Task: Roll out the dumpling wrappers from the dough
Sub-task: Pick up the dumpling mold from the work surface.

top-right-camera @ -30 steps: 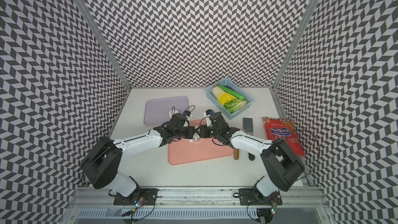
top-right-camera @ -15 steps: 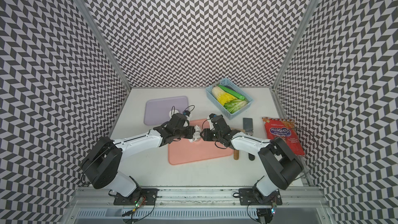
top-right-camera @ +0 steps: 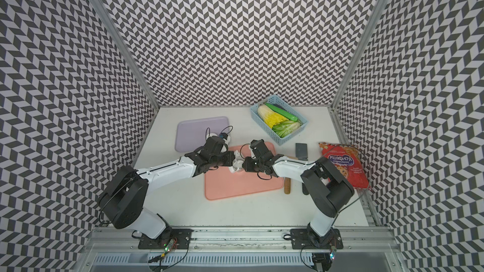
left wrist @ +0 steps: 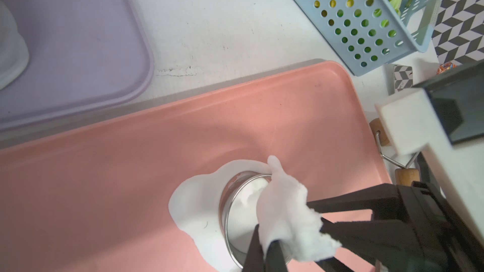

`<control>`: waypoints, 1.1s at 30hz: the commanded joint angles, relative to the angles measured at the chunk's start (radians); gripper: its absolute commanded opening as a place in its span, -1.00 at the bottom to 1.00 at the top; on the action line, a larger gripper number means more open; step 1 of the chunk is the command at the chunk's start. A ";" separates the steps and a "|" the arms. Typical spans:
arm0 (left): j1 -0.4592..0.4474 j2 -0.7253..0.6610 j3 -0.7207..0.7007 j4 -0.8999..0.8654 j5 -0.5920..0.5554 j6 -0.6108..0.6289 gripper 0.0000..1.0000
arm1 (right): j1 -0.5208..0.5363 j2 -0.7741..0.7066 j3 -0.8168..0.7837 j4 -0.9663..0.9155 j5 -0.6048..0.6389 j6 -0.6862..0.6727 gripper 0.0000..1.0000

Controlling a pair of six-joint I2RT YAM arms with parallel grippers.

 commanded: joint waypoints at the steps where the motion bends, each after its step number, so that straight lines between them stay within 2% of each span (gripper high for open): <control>1: 0.011 -0.012 -0.015 0.013 -0.017 -0.013 -1.00 | 0.013 0.025 0.044 -0.046 0.041 -0.006 -0.52; 7: 0.028 -0.015 -0.026 0.018 -0.021 -0.032 -1.00 | 0.024 0.054 0.090 -0.121 0.077 -0.025 -0.67; 18: 0.079 -0.032 -0.049 0.014 -0.030 -0.057 -1.00 | 0.030 0.072 0.111 -0.150 0.085 -0.047 -0.94; 33: 0.106 -0.077 -0.079 -0.020 -0.055 -0.068 -1.00 | 0.030 0.081 0.140 -0.205 0.157 -0.029 -1.00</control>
